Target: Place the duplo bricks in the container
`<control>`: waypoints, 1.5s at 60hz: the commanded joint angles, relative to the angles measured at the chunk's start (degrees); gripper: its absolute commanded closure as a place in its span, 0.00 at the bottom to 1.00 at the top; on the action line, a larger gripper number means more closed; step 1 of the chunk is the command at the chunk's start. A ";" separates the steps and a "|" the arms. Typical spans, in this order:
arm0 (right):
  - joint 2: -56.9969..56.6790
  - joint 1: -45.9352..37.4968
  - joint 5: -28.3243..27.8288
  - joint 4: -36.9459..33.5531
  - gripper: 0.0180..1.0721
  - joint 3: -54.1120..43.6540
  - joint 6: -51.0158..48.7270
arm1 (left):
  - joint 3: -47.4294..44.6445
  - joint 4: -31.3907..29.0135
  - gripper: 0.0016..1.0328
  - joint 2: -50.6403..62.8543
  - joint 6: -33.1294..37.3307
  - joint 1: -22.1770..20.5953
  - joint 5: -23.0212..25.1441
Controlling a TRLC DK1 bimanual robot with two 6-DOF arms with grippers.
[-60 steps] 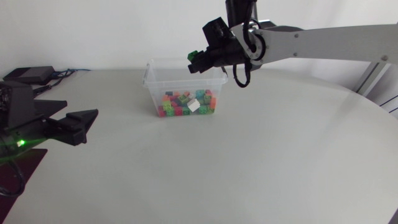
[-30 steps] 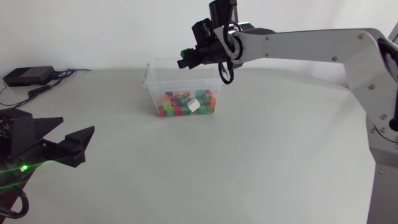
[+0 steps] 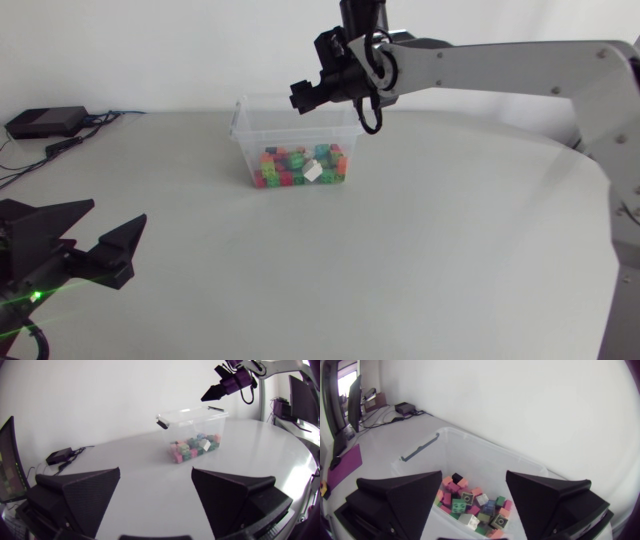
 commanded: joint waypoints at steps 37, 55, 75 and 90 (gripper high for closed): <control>-41.85 -16.56 4.16 10.41 0.05 -36.81 -3.27 | -6.21 -1.98 0.04 -14.85 0.38 5.83 0.04; -55.47 -23.95 4.51 16.47 0.05 -54.74 -4.68 | -7.08 -1.01 0.04 -17.75 0.12 5.83 -0.13; -66.63 -29.31 4.43 23.94 0.05 -71.44 -6.79 | -7.08 0.13 0.04 -19.77 -0.50 5.92 -0.92; -72.87 -30.54 3.81 28.16 0.05 -80.40 -7.32 | -7.96 2.15 0.04 -19.77 -1.02 5.92 -1.63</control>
